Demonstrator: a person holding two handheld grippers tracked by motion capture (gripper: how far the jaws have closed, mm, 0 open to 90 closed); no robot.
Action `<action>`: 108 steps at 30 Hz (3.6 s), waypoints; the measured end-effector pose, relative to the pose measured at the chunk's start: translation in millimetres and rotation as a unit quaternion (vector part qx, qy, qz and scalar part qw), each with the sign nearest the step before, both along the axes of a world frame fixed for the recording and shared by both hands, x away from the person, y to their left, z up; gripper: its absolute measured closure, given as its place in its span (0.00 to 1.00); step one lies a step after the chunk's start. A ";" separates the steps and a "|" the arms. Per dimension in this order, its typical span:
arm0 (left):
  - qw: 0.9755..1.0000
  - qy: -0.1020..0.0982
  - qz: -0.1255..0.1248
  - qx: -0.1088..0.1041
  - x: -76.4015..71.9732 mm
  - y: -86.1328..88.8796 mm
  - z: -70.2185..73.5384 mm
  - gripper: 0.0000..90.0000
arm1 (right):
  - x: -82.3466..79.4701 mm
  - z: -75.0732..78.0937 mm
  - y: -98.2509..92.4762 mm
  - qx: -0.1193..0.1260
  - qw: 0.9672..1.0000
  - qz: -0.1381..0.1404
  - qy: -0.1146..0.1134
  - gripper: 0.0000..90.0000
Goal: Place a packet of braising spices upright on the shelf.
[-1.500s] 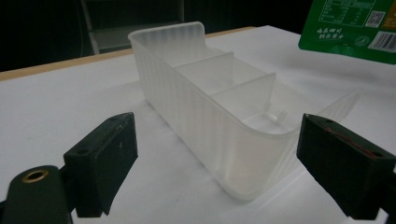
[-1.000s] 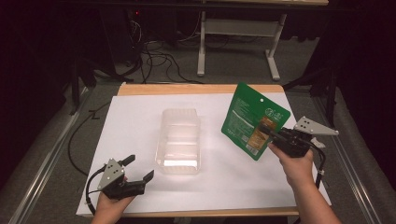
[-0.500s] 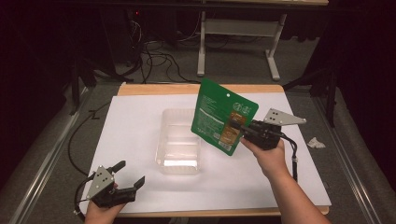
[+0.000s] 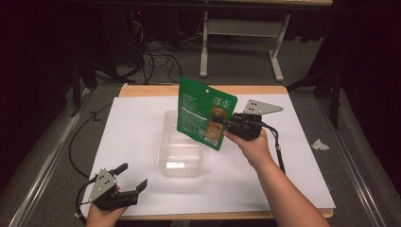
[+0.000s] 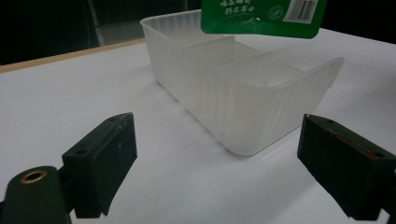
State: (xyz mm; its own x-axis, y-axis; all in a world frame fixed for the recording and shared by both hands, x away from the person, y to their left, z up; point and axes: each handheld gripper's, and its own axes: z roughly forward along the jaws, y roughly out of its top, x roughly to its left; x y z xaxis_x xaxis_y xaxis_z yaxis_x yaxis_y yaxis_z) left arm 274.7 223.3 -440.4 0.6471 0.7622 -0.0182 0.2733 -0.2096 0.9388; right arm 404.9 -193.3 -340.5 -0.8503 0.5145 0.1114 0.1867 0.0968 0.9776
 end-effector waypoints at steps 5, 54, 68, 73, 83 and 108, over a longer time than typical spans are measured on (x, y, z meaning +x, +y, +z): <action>1.000 0.002 0.001 -0.002 0.7 1.4 -0.3 0.14 | 12.4 -2.7 15.3 -0.002 1.000 0.014 0.003 1.00; 1.000 0.000 -0.002 -0.001 1.3 -0.5 1.2 0.14 | 35.2 -31.6 52.9 -0.012 0.999 -0.031 0.035 1.00; 1.000 0.001 -0.003 -0.004 2.2 -0.9 0.3 0.14 | 32.4 -45.8 58.4 -0.031 0.998 -0.049 0.022 1.00; 1.000 0.000 -0.003 -0.004 2.3 -1.0 0.3 0.14 | 32.8 -49.8 57.7 -0.027 0.998 -0.051 0.025 1.00; 1.000 0.000 -0.006 -0.002 1.7 -2.1 0.6 0.14 | 30.6 -53.9 63.0 -0.043 0.997 -0.055 0.032 0.79; 1.000 0.007 -0.016 0.004 4.8 -8.1 -1.7 0.14 | -21.9 -53.3 -26.8 -0.084 0.982 -0.166 0.018 0.17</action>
